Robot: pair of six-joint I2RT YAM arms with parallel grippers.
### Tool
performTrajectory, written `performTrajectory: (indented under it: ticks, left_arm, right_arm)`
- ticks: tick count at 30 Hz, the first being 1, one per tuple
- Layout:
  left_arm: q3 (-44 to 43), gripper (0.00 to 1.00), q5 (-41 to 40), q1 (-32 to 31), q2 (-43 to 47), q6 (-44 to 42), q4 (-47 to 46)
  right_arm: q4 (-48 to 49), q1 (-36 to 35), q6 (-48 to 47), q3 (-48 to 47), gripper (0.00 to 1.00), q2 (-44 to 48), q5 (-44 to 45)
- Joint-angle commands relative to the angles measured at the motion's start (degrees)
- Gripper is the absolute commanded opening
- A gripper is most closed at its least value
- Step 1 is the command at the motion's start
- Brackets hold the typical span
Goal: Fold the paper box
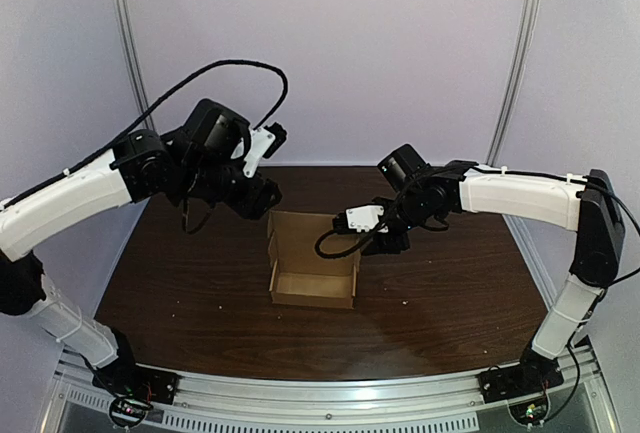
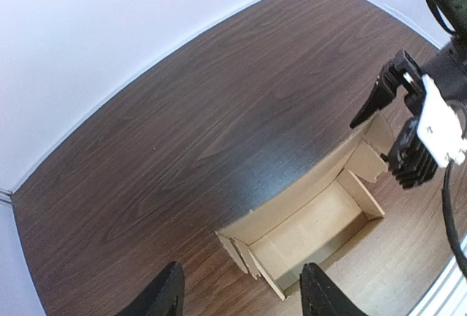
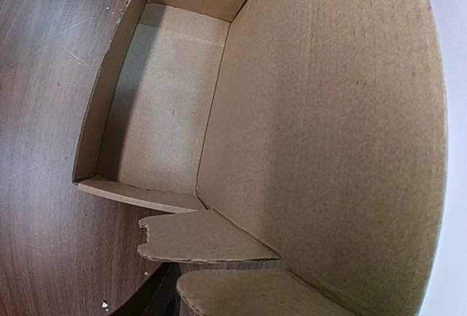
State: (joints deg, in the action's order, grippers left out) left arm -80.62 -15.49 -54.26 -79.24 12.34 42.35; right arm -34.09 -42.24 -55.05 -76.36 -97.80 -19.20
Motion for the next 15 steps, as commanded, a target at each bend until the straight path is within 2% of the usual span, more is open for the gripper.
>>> performTrajectory:
  ticks: [1, 7, 11, 15]
  left_arm:
    - [-7.45, 0.53, 2.92, 1.92, -10.3, -1.72, 11.08]
    - [-10.6, 0.4, 0.2, 1.92, -13.77, 6.12, 12.9]
    - [-9.71, 0.38, -2.28, 1.88, -13.45, 7.34, 12.77]
    - [-8.87, 0.28, -2.28, 1.91, -13.95, 7.42, 12.1]
  right_arm:
    - [-0.5, -0.12, 1.27, -1.23, 0.57, 1.19, 0.54]
    - [-0.93, -0.15, 1.6, -1.23, 0.57, 1.7, 0.59]
    - [-1.16, -0.12, 1.61, -1.24, 0.57, 1.82, 0.08]
    - [-0.92, -0.15, 1.78, -1.32, 0.57, 1.77, -0.48]
